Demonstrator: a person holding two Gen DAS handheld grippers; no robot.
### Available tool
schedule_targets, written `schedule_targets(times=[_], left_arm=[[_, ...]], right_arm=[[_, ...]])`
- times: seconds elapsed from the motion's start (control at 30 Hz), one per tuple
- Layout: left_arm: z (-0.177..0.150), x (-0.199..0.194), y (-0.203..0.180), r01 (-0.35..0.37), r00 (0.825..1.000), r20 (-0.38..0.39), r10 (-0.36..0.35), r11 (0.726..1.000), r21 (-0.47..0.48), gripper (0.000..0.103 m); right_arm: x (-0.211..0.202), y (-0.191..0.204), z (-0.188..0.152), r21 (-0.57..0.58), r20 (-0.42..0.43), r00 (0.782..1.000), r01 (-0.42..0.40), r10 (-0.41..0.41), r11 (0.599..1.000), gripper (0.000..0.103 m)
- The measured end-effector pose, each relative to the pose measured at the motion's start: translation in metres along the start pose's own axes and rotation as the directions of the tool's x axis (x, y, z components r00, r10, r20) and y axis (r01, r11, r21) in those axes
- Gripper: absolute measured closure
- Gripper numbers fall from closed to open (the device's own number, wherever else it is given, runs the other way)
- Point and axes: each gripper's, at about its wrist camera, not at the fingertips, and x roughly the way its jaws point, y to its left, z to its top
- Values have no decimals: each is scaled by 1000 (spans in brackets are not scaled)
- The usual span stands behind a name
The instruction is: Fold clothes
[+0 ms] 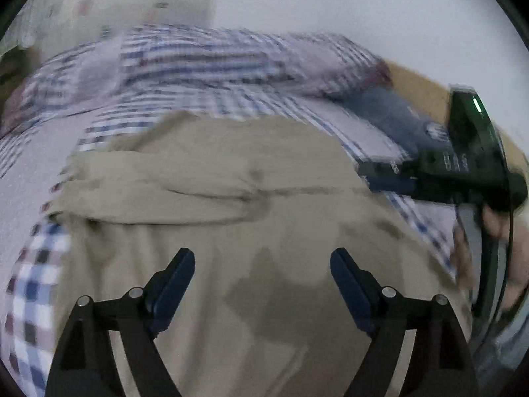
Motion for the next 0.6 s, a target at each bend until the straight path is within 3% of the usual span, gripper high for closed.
schedule_targets(times=[0.07, 0.13, 0.27, 0.4, 0.5, 0.53, 0.57, 0.6], left_arm=[[7, -3, 37, -27, 999, 38, 33, 987, -158, 16], [11, -3, 74, -51, 996, 61, 72, 951, -306, 16], [4, -2, 144, -76, 995, 12, 100, 821, -566, 16], [-4, -4, 188, -93, 991, 7, 133, 728, -680, 16], [-7, -2, 205, -52, 994, 30, 108, 684, -728, 16], [-6, -3, 208, -47, 994, 34, 105, 679, -732, 16], [-6, -3, 209, -46, 994, 36, 105, 680, -731, 16], [-5, -4, 210, -46, 994, 37, 107, 682, -730, 16]], right_arm=[[16, 31, 3, -131, 3, 999, 37, -37, 991, 48], [33, 59, 3, -245, 1, 999, 52, -53, 968, 48], [85, 112, 0, -468, 15, 994, 103, -109, 878, 51], [138, 143, -3, -601, 0, 985, 139, -174, 787, 54], [169, 152, 2, -643, -10, 976, 161, -219, 749, 62], [176, 150, 4, -639, -22, 972, 167, -234, 751, 73], [183, 148, 6, -634, -35, 968, 172, -250, 754, 100], [189, 146, 8, -629, -47, 963, 177, -265, 757, 101]])
